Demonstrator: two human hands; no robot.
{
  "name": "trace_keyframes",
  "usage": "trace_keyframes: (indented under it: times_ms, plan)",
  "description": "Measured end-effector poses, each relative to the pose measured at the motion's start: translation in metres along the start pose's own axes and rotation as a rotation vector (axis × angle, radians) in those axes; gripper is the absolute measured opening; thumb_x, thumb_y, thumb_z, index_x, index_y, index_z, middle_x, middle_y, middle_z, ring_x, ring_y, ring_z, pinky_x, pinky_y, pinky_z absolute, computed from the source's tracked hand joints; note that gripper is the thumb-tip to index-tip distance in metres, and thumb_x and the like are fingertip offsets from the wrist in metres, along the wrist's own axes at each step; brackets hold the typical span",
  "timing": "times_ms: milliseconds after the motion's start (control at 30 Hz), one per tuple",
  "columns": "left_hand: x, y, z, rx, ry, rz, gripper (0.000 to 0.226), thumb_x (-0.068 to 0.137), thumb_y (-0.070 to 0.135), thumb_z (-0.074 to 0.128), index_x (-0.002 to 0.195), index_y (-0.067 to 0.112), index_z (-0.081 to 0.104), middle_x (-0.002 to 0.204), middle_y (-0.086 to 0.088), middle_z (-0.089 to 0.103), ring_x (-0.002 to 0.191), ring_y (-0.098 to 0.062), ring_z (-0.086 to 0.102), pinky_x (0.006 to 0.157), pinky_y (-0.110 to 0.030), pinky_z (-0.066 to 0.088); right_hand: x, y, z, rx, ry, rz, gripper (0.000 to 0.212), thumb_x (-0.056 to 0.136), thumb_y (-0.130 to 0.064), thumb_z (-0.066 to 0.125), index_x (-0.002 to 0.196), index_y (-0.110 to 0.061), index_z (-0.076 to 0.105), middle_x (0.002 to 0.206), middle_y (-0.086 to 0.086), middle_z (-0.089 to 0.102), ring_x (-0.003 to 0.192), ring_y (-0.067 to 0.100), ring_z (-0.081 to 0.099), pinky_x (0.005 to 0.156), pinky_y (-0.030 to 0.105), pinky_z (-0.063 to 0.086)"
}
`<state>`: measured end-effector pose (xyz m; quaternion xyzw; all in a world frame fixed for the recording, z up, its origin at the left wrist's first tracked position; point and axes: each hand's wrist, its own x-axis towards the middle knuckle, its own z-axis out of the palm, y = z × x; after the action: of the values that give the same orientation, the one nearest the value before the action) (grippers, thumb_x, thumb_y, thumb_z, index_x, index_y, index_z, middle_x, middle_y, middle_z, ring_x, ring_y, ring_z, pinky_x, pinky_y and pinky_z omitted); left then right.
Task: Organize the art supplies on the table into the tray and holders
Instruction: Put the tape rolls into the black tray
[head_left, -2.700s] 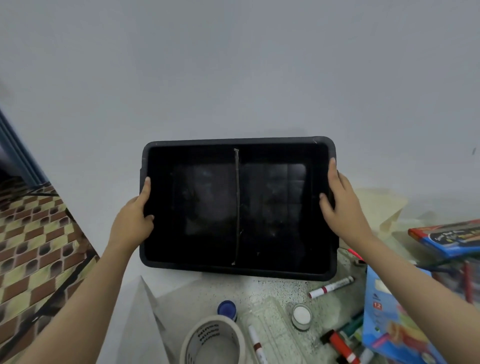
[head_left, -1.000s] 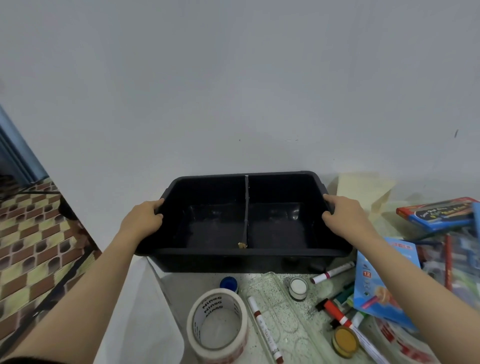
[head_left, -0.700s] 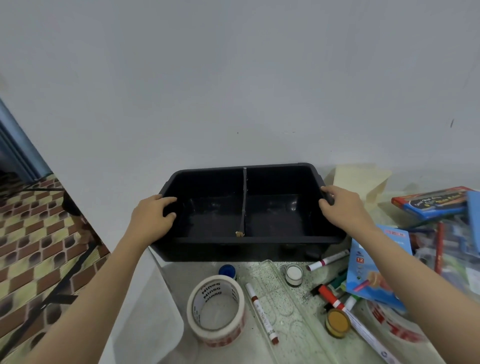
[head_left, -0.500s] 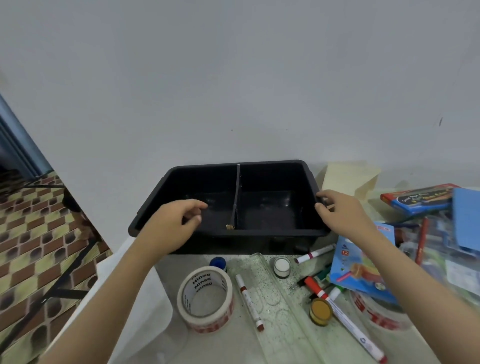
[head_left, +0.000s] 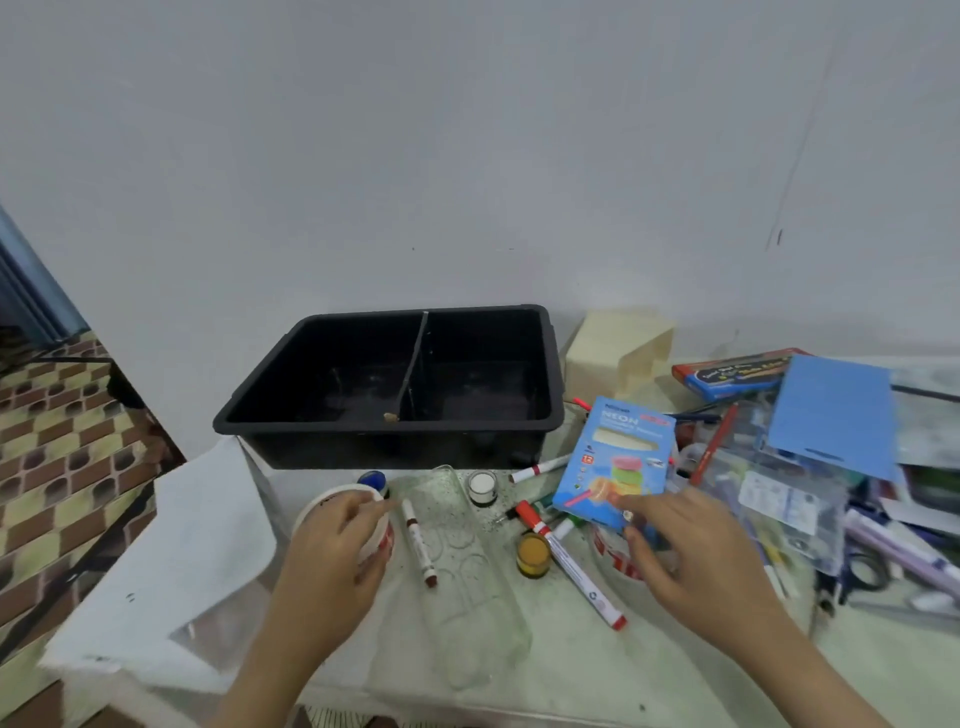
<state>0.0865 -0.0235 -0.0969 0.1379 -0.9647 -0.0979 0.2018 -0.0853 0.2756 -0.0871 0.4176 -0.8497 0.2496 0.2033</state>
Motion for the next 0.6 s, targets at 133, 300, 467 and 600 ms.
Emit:
trace_keyframes:
  times_ms: [133,300,467,600]
  plan:
    - [-0.016,0.004,0.007,-0.011,-0.006,-0.234,0.052,0.066,-0.001,0.077,0.115,0.008,0.062,0.106,-0.013,0.063,0.094,-0.033,0.06,0.078,-0.042,0.052,-0.022,0.007,-0.003,-0.047,0.043,-0.046,0.023,0.08,-0.024,0.053,0.093,-0.014,0.069,0.085,-0.004,0.067,0.072,0.016,0.057,0.06,0.023,0.04]
    - [-0.023,0.016,0.005,-0.111,0.038,-0.345,0.053,0.08,0.001,0.065,0.129,0.017,0.052,0.111,-0.011,0.062,0.097,-0.027,0.058,0.077,-0.035,0.05,-0.037,0.011,-0.003,-0.071,0.051,-0.075,0.024,0.075,-0.017,0.067,0.098,-0.015,0.068,0.088,-0.005,0.066,0.072,0.015,0.054,0.057,0.029,0.044]
    - [-0.029,0.026,-0.003,-0.162,0.069,-0.3,0.06,0.079,-0.003,0.063,0.133,0.02,0.047,0.123,-0.006,0.058,0.11,-0.025,0.055,0.085,-0.035,0.05,-0.04,0.016,0.0,-0.052,-0.076,-0.023,0.053,0.063,-0.01,0.083,0.111,-0.021,0.065,0.089,-0.008,0.068,0.071,0.014,0.056,0.058,0.023,0.039]
    - [-0.032,0.039,-0.011,-0.204,0.115,-0.285,0.059,0.081,-0.001,0.065,0.132,0.023,0.046,0.118,-0.005,0.061,0.101,-0.015,0.054,0.08,-0.027,0.048,-0.035,0.015,-0.007,0.083,-0.154,0.002,0.055,0.074,-0.008,0.075,0.12,-0.032,0.058,0.098,-0.013,0.066,0.076,0.006,0.061,0.054,0.014,0.039]
